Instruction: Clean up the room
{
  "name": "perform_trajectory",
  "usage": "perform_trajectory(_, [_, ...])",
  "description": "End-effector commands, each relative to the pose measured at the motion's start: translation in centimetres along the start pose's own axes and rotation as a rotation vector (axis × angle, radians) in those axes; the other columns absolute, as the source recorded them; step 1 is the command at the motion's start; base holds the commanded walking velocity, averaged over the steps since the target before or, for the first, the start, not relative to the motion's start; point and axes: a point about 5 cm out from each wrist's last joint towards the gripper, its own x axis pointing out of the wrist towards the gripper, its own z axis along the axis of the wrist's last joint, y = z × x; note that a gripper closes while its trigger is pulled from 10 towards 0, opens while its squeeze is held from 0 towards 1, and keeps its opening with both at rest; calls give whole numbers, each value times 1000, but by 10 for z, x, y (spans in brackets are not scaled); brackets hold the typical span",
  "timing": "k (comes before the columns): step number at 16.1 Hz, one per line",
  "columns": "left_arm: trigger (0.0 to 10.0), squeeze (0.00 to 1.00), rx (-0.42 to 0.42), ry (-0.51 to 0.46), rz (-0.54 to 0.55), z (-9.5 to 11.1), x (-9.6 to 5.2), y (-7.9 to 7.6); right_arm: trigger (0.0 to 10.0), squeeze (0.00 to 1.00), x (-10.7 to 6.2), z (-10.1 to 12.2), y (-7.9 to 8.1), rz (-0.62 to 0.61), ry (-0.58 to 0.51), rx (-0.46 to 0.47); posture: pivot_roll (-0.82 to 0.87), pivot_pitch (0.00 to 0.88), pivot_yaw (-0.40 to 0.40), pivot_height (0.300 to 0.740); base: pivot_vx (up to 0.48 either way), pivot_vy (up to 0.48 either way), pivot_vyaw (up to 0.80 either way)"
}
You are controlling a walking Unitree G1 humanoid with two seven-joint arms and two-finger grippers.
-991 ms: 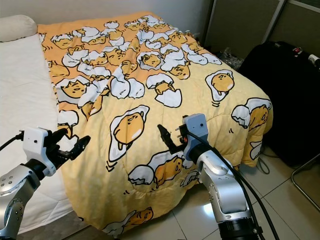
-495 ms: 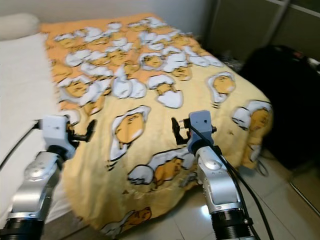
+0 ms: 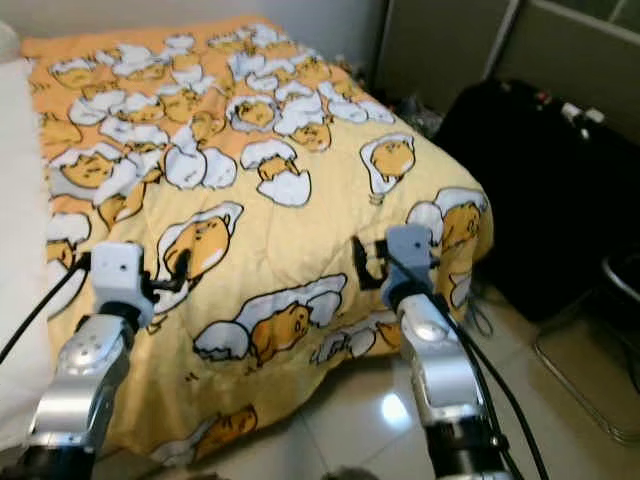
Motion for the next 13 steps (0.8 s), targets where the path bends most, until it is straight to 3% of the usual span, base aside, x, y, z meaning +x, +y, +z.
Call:
perform_trajectory(1, [10000,643,15,-4,-5,0,-1,-4,10000,0,2,1,0,17,1,-24,-52,0,-8,740,0,0,800])
perform_trajectory(2, [10000,608,14,-9,-1,0,-1,-5,10000,0,1,0,3,35,1,-26,-54,0,-9,740,0,0,800])
perform_trajectory(3, [10000,510,21,-25,10,2,-1,-5,10000,0,0,1,12,100,-6,-25,-47,0,-15,740,0,0,800])
perform_trajectory(5, [10000,506,35,-34,21,2,-2,-5,10000,0,-3,-2,18,156,-6,-33,-40,0,-18,740,0,0,800])
perform_trajectory(8, [10000,522,30,-25,32,-4,-10,-1,10000,0,-6,-13,15,121,22,18,-40,0,-13,740,0,0,800])
perform_trajectory(13, [10000,522,47,-5,27,-8,-10,-1,10000,0,-7,-26,8,52,58,51,-31,0,-7,740,325,0,0])
